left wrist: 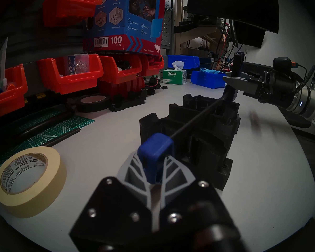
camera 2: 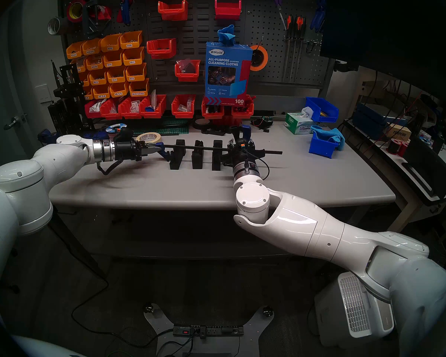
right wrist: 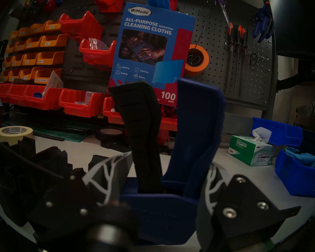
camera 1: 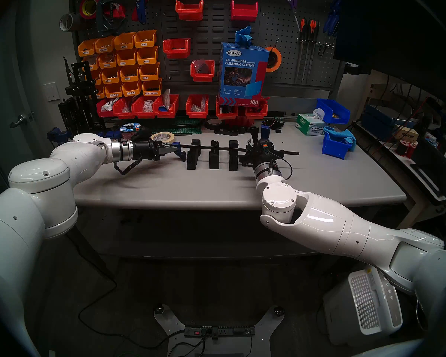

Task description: Clamp the two 3D printed pieces together with the clamp

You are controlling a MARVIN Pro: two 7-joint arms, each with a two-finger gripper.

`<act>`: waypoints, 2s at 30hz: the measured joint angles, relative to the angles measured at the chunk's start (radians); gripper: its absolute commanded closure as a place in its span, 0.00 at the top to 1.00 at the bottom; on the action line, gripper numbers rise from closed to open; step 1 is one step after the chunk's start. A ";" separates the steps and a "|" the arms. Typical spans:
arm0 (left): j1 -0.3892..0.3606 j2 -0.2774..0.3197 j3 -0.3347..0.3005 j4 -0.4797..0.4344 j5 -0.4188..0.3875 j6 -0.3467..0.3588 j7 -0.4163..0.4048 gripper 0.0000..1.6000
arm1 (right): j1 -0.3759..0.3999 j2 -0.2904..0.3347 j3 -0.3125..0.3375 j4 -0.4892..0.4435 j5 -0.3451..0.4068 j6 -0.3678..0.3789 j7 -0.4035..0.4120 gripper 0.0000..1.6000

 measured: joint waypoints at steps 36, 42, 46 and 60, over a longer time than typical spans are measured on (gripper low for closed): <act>0.000 -0.005 0.000 0.001 -0.001 0.017 0.015 0.00 | 0.032 0.004 -0.040 0.014 0.022 -0.026 0.001 0.29; 0.000 -0.005 0.000 0.001 -0.001 0.018 0.017 0.00 | 0.040 -0.003 -0.047 0.021 0.028 -0.028 -0.002 0.31; 0.000 -0.005 0.000 0.001 -0.001 0.019 0.018 0.00 | 0.046 -0.008 -0.052 0.025 0.033 -0.029 -0.005 0.32; 0.000 -0.005 0.000 0.001 -0.001 0.020 0.021 0.00 | 0.068 -0.030 -0.078 0.036 0.047 -0.029 -0.019 0.33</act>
